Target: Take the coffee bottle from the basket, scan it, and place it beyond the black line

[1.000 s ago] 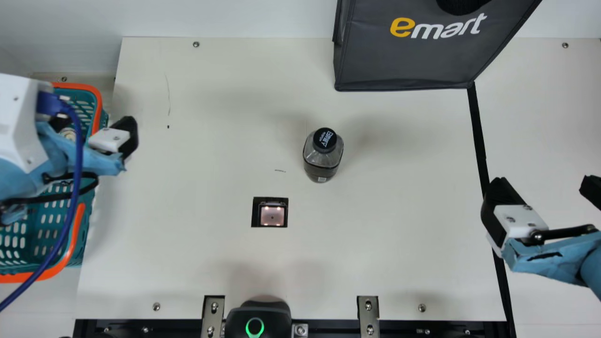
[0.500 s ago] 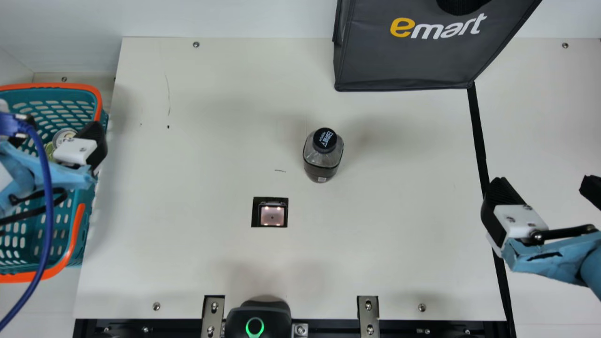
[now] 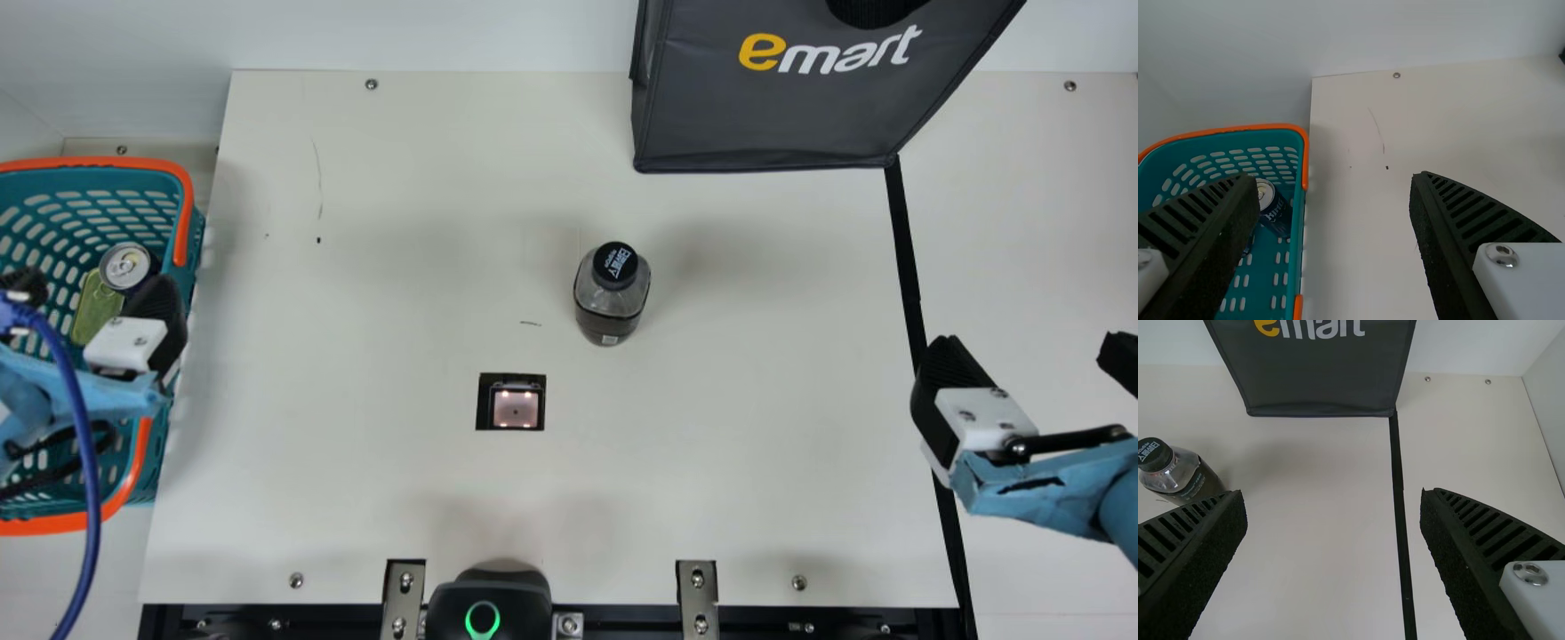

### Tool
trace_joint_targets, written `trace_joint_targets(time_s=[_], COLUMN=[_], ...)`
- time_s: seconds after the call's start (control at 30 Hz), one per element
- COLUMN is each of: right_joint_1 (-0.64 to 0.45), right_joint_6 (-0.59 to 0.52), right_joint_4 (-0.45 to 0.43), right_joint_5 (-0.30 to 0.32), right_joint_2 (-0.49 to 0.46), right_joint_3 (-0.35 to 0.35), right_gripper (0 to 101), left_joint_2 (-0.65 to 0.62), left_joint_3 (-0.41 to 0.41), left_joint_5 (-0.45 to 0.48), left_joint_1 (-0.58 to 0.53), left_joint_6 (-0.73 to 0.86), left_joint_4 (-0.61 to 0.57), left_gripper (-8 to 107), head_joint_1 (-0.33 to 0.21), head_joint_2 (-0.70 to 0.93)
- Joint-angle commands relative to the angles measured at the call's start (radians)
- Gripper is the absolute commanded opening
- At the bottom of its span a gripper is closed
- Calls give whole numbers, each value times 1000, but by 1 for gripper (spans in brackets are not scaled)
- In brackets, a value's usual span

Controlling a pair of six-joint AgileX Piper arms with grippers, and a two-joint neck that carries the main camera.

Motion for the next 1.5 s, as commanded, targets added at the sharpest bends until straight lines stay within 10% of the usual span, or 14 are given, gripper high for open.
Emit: trace_joint_targets(time_s=[0.0, 1.47], right_joint_1=[0, 78], right_joint_6=[0, 6], right_joint_4=[0, 4], right_joint_5=[0, 8], right_joint_2=[0, 85], right_joint_3=[0, -88], right_gripper=[91, 91], left_joint_2=[-16, -174], left_joint_3=[4, 58], left_joint_5=[4, 84], left_joint_1=[3, -48], left_joint_6=[-1, -127], left_joint_4=[-2, 104], left_gripper=[90, 90], head_joint_1=[-17, -17], head_joint_2=[2, 2])
